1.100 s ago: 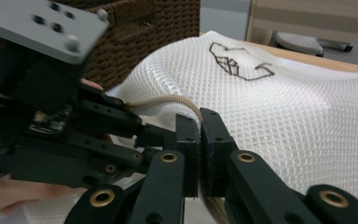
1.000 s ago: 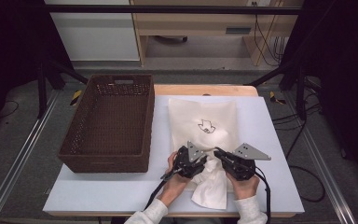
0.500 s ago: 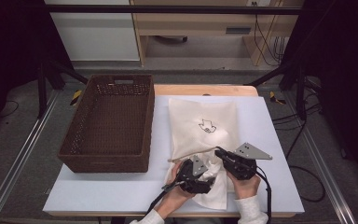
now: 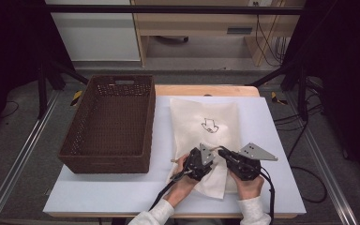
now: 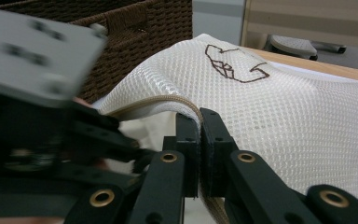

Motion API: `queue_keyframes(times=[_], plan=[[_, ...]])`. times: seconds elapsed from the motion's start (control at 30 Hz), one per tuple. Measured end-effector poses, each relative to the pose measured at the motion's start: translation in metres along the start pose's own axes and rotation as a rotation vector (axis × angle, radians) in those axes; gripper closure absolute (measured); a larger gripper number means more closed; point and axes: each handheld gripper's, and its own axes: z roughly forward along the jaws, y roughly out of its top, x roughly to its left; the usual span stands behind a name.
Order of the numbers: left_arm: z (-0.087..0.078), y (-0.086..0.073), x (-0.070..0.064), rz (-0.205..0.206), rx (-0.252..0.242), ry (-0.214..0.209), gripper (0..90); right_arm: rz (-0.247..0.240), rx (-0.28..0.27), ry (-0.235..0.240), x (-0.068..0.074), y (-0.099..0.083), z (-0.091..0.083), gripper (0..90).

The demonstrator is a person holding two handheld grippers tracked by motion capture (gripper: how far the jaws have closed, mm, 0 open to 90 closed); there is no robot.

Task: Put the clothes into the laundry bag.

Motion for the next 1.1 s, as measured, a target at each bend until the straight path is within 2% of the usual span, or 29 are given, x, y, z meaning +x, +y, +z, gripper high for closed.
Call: queue_keyframes(times=[0.07,0.13,0.17,0.27,0.43,0.53,0.6,0.7,0.77,0.83,0.93,1.0,1.1], plan=[[0.011,-0.004,0.003,-0.023,-0.013,0.019,75.2,0.0,-0.001,-0.002,0.0,0.0,0.0,87.3],[0.009,-0.004,0.001,-0.04,-0.023,0.018,71.2,-0.001,0.006,-0.006,0.0,-0.001,0.001,87.3],[0.005,-0.005,0.0,-0.036,-0.03,0.004,66.8,0.001,0.007,-0.004,-0.001,-0.002,0.001,87.3],[-0.014,-0.004,-0.002,-0.037,-0.037,-0.044,50.0,0.011,0.01,-0.002,-0.002,-0.002,0.002,87.3],[-0.059,-0.005,0.001,-0.021,-0.077,-0.085,41.0,0.001,0.008,-0.011,-0.001,-0.002,0.0,87.2],[-0.084,-0.011,0.01,0.008,-0.066,-0.049,38.6,0.001,0.007,-0.013,-0.001,-0.001,0.0,87.1],[-0.096,-0.02,0.018,0.006,-0.062,-0.015,37.4,-0.002,0.01,-0.014,-0.001,-0.001,0.0,87.0],[-0.104,-0.036,0.032,-0.021,-0.032,0.031,36.2,-0.009,0.017,-0.01,-0.001,-0.002,0.001,86.9],[-0.104,-0.047,0.039,-0.051,0.012,0.031,35.3,-0.01,0.02,-0.014,0.0,-0.002,0.001,86.8],[-0.103,-0.058,0.044,-0.069,0.041,0.032,34.9,-0.016,0.028,-0.013,0.0,-0.002,0.003,86.7],[-0.099,-0.071,0.051,-0.114,0.069,0.019,43.2,-0.019,0.038,-0.013,0.001,-0.003,0.005,86.6],[-0.098,-0.078,0.054,-0.152,0.058,-0.036,55.1,-0.02,0.046,-0.012,0.001,-0.004,0.006,86.5],[-0.094,-0.085,0.054,-0.155,0.066,-0.071,67.5,-0.025,0.06,-0.016,0.002,-0.005,0.008,85.4]])
